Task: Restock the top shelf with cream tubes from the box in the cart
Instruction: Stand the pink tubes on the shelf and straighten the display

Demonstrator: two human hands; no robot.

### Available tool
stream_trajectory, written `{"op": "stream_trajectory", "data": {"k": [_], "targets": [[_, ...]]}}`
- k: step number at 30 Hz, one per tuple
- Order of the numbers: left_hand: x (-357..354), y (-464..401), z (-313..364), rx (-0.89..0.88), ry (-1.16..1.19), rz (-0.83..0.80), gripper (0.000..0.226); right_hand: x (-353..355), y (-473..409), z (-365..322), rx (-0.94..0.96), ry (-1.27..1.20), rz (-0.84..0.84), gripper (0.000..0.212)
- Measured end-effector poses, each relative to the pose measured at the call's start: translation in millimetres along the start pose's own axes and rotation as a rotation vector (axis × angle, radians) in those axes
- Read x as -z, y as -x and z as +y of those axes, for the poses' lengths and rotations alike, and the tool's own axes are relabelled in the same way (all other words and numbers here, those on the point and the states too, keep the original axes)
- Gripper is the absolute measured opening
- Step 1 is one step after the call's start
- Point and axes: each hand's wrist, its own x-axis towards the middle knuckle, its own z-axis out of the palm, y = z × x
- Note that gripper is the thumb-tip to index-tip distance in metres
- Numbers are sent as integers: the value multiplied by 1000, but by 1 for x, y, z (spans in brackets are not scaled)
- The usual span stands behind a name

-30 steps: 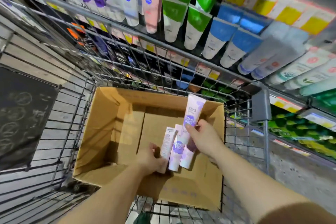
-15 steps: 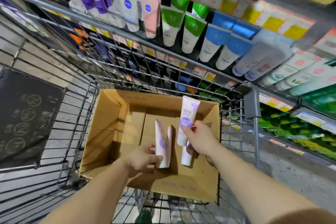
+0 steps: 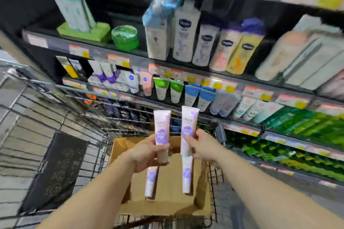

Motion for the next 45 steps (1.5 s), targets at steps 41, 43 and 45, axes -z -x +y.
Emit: {"op": "stream_trajectory", "data": {"k": [41, 43, 45], "targets": [[-737, -17, 209, -778, -389, -348, 19, 649, 355, 189, 409, -312, 798, 31], [-746, -31, 224, -793, -410, -332, 20, 671, 348, 176, 403, -242, 842, 32], [-754, -40, 238, -804, -432, -321, 21, 695, 338, 164, 394, -169, 911, 32]]}}
